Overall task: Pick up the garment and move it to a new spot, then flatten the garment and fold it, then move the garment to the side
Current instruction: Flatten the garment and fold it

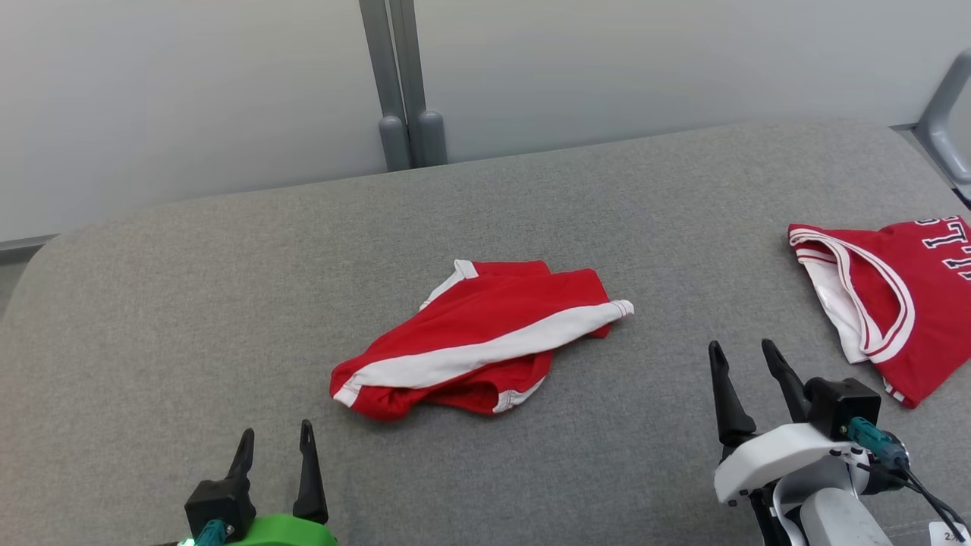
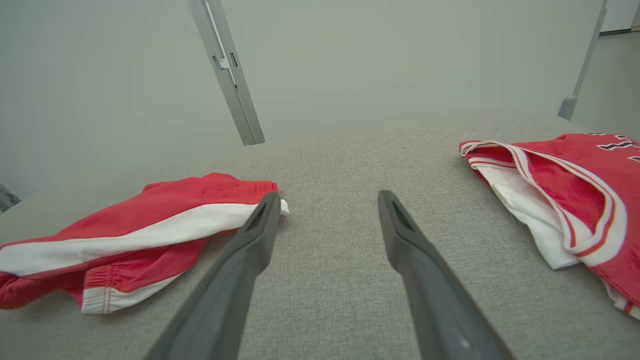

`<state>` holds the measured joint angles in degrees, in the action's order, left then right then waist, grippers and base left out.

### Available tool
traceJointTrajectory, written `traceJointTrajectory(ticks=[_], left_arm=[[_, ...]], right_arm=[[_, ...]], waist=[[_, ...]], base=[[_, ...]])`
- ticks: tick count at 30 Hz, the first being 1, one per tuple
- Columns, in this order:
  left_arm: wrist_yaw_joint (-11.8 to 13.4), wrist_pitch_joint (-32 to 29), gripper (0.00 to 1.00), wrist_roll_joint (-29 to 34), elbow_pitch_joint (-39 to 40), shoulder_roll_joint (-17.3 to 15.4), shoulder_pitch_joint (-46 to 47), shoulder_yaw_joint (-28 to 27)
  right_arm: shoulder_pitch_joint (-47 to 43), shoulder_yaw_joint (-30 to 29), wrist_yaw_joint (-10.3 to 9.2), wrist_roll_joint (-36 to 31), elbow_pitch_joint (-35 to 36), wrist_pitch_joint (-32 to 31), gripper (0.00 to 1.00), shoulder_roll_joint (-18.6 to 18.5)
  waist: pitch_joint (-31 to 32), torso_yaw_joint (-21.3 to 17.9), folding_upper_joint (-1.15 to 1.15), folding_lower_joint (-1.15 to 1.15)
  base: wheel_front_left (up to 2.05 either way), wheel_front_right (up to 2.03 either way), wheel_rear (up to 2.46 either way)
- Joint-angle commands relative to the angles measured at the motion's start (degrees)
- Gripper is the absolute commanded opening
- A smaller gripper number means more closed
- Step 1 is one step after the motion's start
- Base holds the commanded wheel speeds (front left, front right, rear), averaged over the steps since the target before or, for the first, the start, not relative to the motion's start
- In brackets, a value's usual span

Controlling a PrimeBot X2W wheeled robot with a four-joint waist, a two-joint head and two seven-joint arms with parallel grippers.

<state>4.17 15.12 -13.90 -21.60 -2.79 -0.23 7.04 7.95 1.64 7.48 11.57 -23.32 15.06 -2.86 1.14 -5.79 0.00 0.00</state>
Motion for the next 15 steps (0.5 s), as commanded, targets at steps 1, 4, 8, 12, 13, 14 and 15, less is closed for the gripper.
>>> traceJointTrajectory(ticks=[1, 4, 8, 12, 13, 14, 15], left_arm=[[-0.2, 0.0, 1.0, -0.2, 0.1, -0.2, -0.7, 0.1], [-0.5, 0.0, 1.0, -0.3, -0.1, -0.2, -0.6, 1.0], [-0.7, 0.0, 1.0, -0.8, -0.3, -0.2, -0.2, 1.9], [-1.4, 0.0, 1.0, -3.6, -1.2, -0.2, 1.4, 3.3], [-1.8, 0.0, 1.0, -4.6, -1.7, -0.2, 1.9, 3.7], [-2.2, 0.0, 1.0, -6.7, -2.3, -0.2, 2.3, 4.1], [-2.6, 0.0, 1.0, -8.0, -2.7, -0.2, 2.8, 4.4]], right_arm=[[-0.8, 0.2, 0.01, 0.6, -0.1, 0.2, 1.0, -0.1], [-0.8, 0.4, 0.01, 0.5, 0.0, 0.2, 1.0, -0.1], [-0.2, 0.3, 0.01, 0.5, -0.1, 0.2, 1.0, -0.1], [0.9, 0.9, 0.01, 0.7, -0.1, 0.2, 1.0, -0.1], [1.1, 1.0, 0.01, 0.8, -0.1, 0.2, 1.0, -0.1], [1.4, 1.2, 0.01, 0.8, 0.0, 0.2, 1.0, -0.1], [1.7, 1.4, 0.01, 0.7, 0.2, 0.2, 1.0, -0.1]], waist=[[0.3, 0.3, 0.0, 0.0], [0.2, 0.8, 0.0, 0.0], [-0.1, 1.3, 0.0, 0.0], [-1.5, 1.6, 0.0, 0.0], [-2.0, 1.7, 0.0, 0.0], [-2.6, 1.8, 0.0, 0.0], [-3.2, 1.8, 0.0, 0.0]], base=[[0.0, 0.0, 0.0], [0.0, 0.0, 0.0], [0.0, 0.0, 0.0], [0.0, 0.0, 0.0], [0.0, 0.0, 0.0], [0.0, 0.0, 0.0], [0.0, 0.0, 0.0]])
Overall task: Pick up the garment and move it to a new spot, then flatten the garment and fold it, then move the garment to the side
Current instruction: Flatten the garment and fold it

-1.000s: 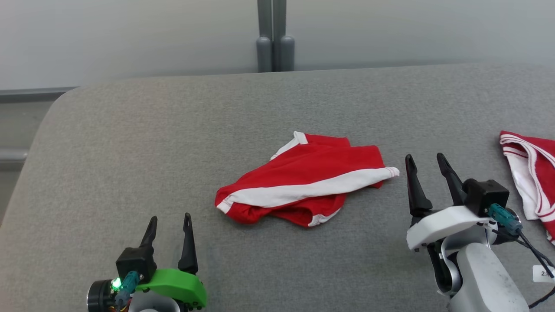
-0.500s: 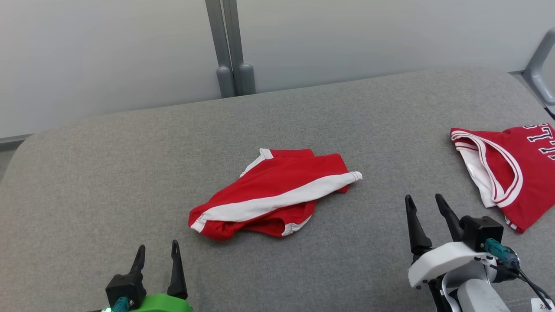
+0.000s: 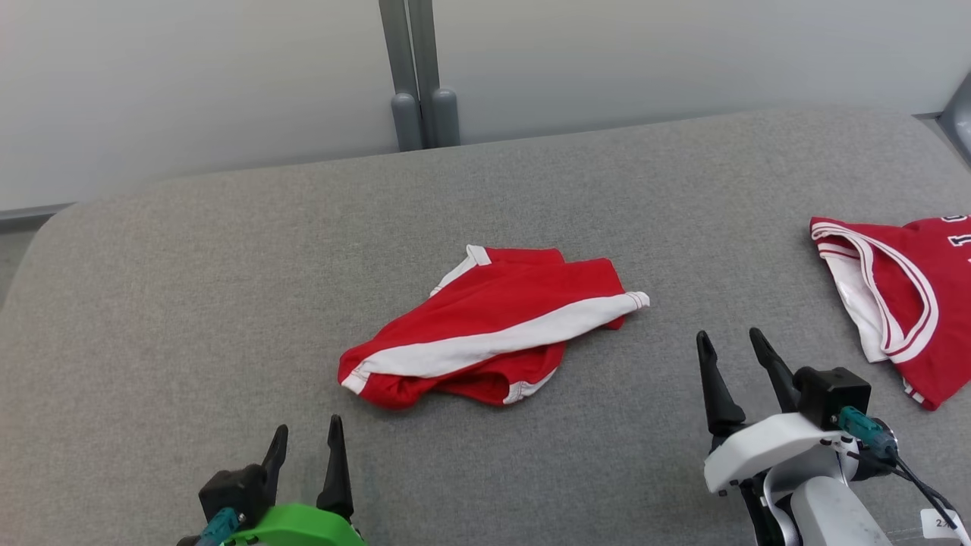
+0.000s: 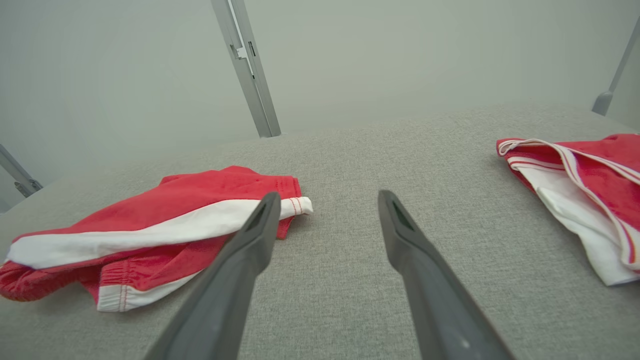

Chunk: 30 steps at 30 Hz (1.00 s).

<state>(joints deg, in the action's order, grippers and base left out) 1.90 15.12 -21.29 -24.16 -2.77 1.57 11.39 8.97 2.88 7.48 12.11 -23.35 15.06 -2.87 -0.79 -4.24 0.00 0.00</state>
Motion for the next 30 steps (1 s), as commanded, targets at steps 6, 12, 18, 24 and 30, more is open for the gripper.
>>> traceJointTrajectory(ticks=[6, 12, 18, 24, 30], left_arm=[[-3.6, 0.0, 1.0, -9.8, -3.1, -0.3, 4.9, 2.0], [-7.6, 0.0, 1.0, -17.8, -5.4, -0.3, 7.3, 3.3], [-9.1, 0.0, 1.0, -24.1, -5.8, -0.3, 8.8, 3.6], [-9.4, 0.0, 1.0, -26.5, -4.3, -0.3, 10.1, 5.1], [-9.5, 0.0, 1.0, -29.0, -1.5, -0.3, 9.7, 6.7]], right_arm=[[3.2, 0.9, 0.01, 0.3, 1.0, 0.2, 1.0, -0.1], [4.8, 0.9, 0.01, 0.0, 0.9, 0.1, 1.0, -0.1], [5.8, 0.6, 0.01, -0.5, 0.8, 0.1, 1.0, -0.1], [6.6, 0.3, 0.01, -0.8, 0.6, 0.1, 1.0, -0.1], [6.9, 0.4, 0.0, -0.6, 0.2, 0.1, 1.0, -0.1]], waist=[[-5.3, 0.2, 0.0, 0.0], [-7.4, 0.0, 0.0, 0.0], [-8.7, -0.2, 0.0, 0.0], [-9.7, -0.4, 0.0, 0.0], [-10.2, -0.6, 0.0, 0.0]], base=[[0.0, 0.0, 0.0], [0.0, 0.0, 0.0], [0.0, 0.0, 0.0], [0.0, 0.0, 0.0], [0.0, 0.0, 0.0]])
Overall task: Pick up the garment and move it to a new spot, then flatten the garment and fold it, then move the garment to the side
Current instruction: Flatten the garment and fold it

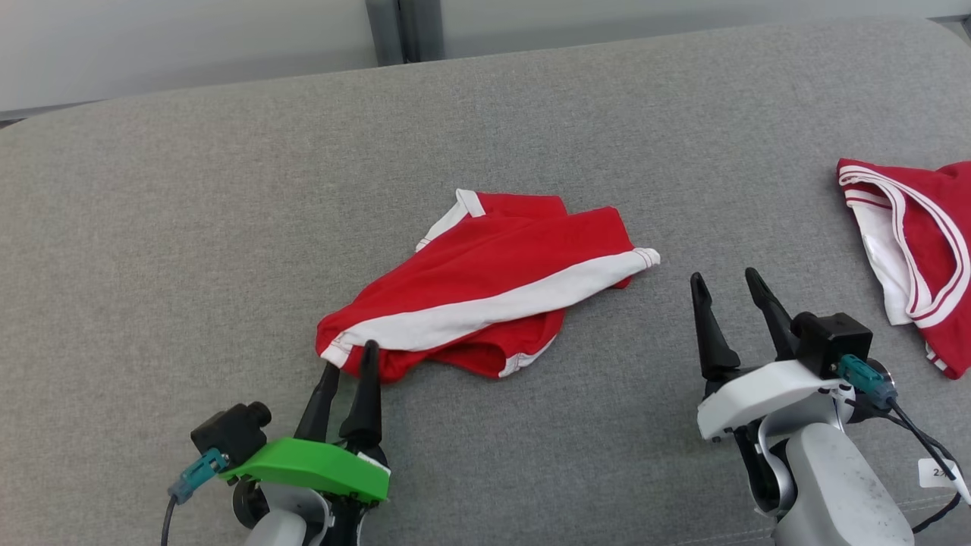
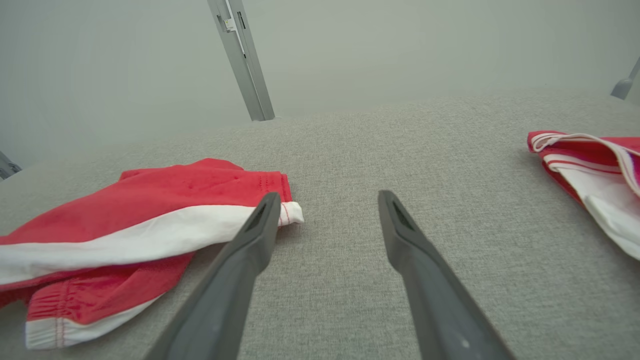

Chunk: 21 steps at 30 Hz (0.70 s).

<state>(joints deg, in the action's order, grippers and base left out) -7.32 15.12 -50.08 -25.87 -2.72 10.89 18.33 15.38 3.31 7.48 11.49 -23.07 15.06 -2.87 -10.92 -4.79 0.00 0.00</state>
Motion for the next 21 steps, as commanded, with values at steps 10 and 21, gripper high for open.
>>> traceJointTrajectory(ticks=[10, 21], left_arm=[[-0.2, 0.0, 0.0, 4.0, 0.9, -0.3, 1.0, -4.2], [-0.2, 0.0, 0.0, 7.9, 1.0, -0.3, 0.9, -4.2]], right_arm=[[2.1, 0.7, 0.01, 1.0, -1.3, 0.1, 1.0, -0.1], [7.5, 5.5, 0.01, 8.6, -9.3, 0.1, 1.0, -0.1]], waist=[[-1.4, 0.6, 0.0, 0.0], [-3.4, 3.7, 0.0, 0.0]], base=[[0.0, 0.0, 0.0], [0.0, 0.0, 0.0]])
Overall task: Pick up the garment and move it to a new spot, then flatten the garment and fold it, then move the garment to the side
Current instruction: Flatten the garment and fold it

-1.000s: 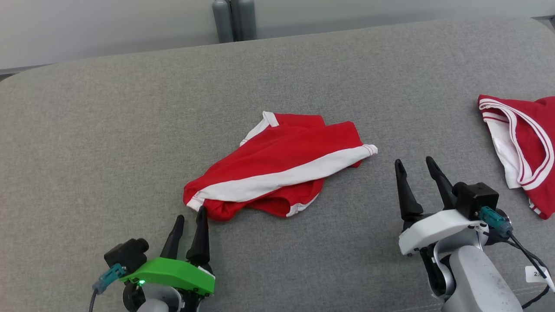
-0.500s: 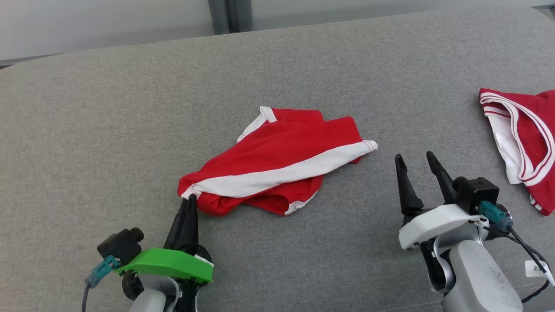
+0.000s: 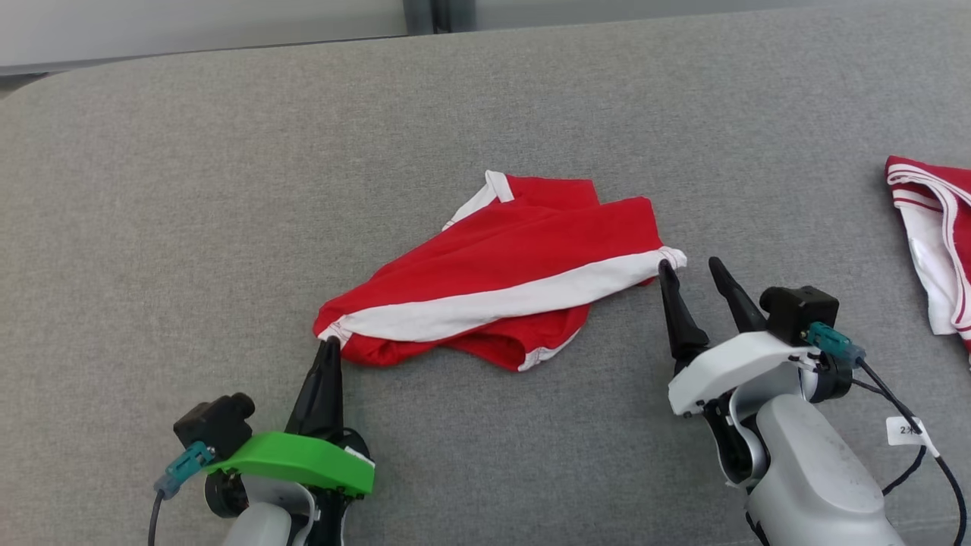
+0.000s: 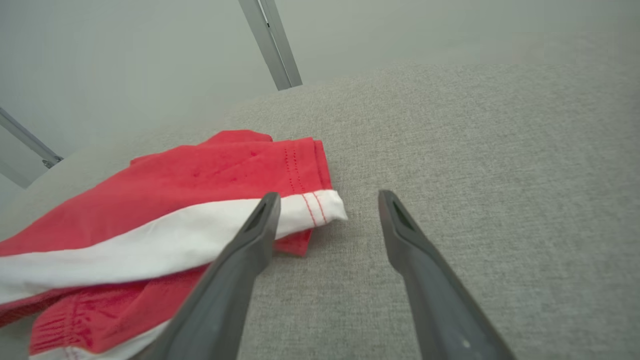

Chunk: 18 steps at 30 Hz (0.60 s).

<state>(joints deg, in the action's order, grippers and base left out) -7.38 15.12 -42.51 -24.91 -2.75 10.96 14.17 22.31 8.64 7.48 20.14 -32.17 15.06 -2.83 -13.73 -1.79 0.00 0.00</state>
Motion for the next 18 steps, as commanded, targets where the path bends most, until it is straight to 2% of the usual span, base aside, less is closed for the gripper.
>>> traceJointTrajectory(ticks=[1, 4, 6, 9, 10, 11, 18], left_arm=[[-0.2, 0.0, 0.0, 0.8, 0.1, -0.3, 1.1, 0.2], [-0.2, 0.0, 0.0, 1.3, 0.3, -0.3, 1.6, 0.5], [-0.2, 0.0, 0.0, 1.4, 0.4, -0.3, 1.6, 0.7], [-0.2, 0.0, 0.0, 1.5, 0.6, -0.3, 1.9, 0.7], [-0.2, 0.0, 0.0, 1.7, 0.6, -0.3, 2.0, 0.7], [-0.2, 0.0, 0.0, 1.7, 0.7, -0.3, 2.0, 0.5], [-0.2, 0.0, 0.0, 3.6, 1.9, -0.3, 1.9, -1.0]], right_arm=[[1.1, 0.1, 0.01, 0.8, -1.2, 0.1, 0.98, -0.1], [2.6, 0.2, 0.01, 1.5, -3.1, 0.1, 0.9, -0.1], [3.3, 0.1, 0.01, 2.1, -4.5, 0.1, 0.81, -0.2], [4.3, 0.7, 0.01, 2.5, -6.1, 0.1, 0.45, -0.1], [4.4, 0.8, 0.01, 2.9, -6.5, 0.1, 0.39, -0.1], [4.7, 1.1, 0.01, 2.9, -6.8, 0.1, 0.0, -0.2], [4.4, 0.9, 0.01, 4.6, -5.2, 0.1, 0.0, -0.2]], waist=[[-0.8, 1.0, 0.0, 0.0], [-1.4, 1.7, 0.0, 0.0], [-1.9, 2.0, 0.0, 0.0], [-2.4, 2.3, 0.0, 0.0], [-2.4, 2.4, 0.0, 0.0], [-2.5, 2.5, 0.0, 0.0], [-0.6, 1.6, 0.0, 0.0]], base=[[0.0, 0.0, 0.0], [0.0, 0.0, 0.0], [0.0, 0.0, 0.0], [0.0, 0.0, 0.0], [0.0, 0.0, 0.0], [0.0, 0.0, 0.0], [0.0, 0.0, 0.0]])
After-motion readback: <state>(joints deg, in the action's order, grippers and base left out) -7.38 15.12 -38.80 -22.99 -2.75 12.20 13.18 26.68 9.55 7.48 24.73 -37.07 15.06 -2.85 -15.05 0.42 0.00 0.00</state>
